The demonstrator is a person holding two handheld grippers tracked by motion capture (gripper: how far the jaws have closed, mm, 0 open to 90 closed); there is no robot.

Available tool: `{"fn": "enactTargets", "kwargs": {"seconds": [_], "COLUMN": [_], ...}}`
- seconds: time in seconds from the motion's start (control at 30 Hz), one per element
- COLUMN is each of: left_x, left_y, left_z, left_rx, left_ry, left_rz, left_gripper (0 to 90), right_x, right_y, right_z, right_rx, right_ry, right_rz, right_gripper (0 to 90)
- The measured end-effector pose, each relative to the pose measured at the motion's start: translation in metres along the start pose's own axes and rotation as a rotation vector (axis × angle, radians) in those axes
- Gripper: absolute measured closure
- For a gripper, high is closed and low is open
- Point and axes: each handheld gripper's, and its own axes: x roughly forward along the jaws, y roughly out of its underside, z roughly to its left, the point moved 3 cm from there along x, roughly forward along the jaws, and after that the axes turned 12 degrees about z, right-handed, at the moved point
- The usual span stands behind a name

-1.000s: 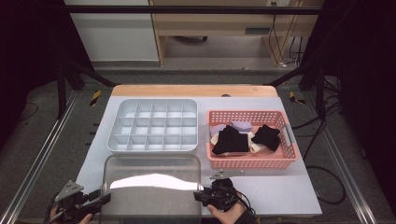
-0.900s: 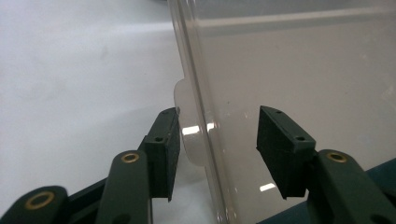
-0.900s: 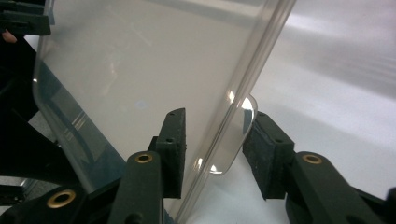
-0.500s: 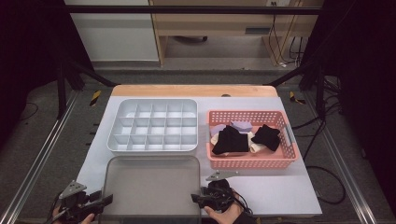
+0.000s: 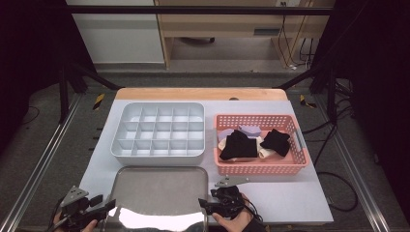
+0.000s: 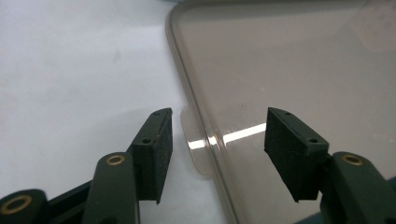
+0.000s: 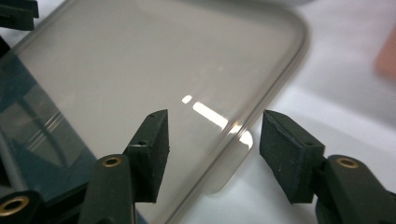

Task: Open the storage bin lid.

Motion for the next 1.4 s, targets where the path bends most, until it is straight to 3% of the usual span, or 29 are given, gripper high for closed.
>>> {"fn": "enactTargets", "kwargs": {"seconds": [0.13,0.3,0.5,0.73,0.87,0.93,1.03,1.17,1.3,1.4], "left_x": [-0.003,-0.007,-0.012,-0.009,-0.003,0.004,0.009,0.014,0.015,0.017], "left_y": [-0.012,-0.031,-0.059,-0.073,-0.077,-0.077,-0.077,-0.073,-0.07,-0.068], "left_z": [0.005,0.009,0.007,0.002,-0.002,-0.005,-0.006,-0.007,-0.009,-0.009], "left_rx": [0.022,0.02,0.007,0.002,0.007,0.032,0.059,0.092,0.085,0.076], "left_ry": [-0.01,0.003,0.004,-0.007,-0.035,-0.07,-0.09,-0.08,-0.045,-0.048], "left_rz": [-0.049,-0.102,-0.178,-0.197,-0.191,-0.179,-0.172,-0.201,-0.175,-0.167], "left_gripper": [39.3,37.7,34.5,33.3,33.7,36.0,38.2,37.9,38.0,37.0], "right_x": [-0.01,-0.021,-0.042,-0.063,-0.075,-0.081,-0.086,-0.088,-0.086,-0.084], "right_y": [-0.004,-0.01,-0.021,-0.033,-0.043,-0.049,-0.055,-0.06,-0.073,-0.081], "right_z": [-0.004,-0.006,-0.008,-0.016,-0.023,-0.031,-0.039,-0.047,-0.061,-0.069], "right_rx": [-0.021,-0.023,-0.065,-0.05,-0.044,-0.024,-0.01,0.003,0.018,0.025], "right_ry": [0.012,0.018,0.048,0.076,0.104,0.11,0.133,0.152,0.188,0.205], "right_rz": [-0.061,-0.112,-0.191,-0.25,-0.277,-0.294,-0.303,-0.307,-0.289,-0.284], "right_gripper": [40.5,40.4,41.0,40.9,40.8,41.3,41.4,41.3,42.4,43.4]}}
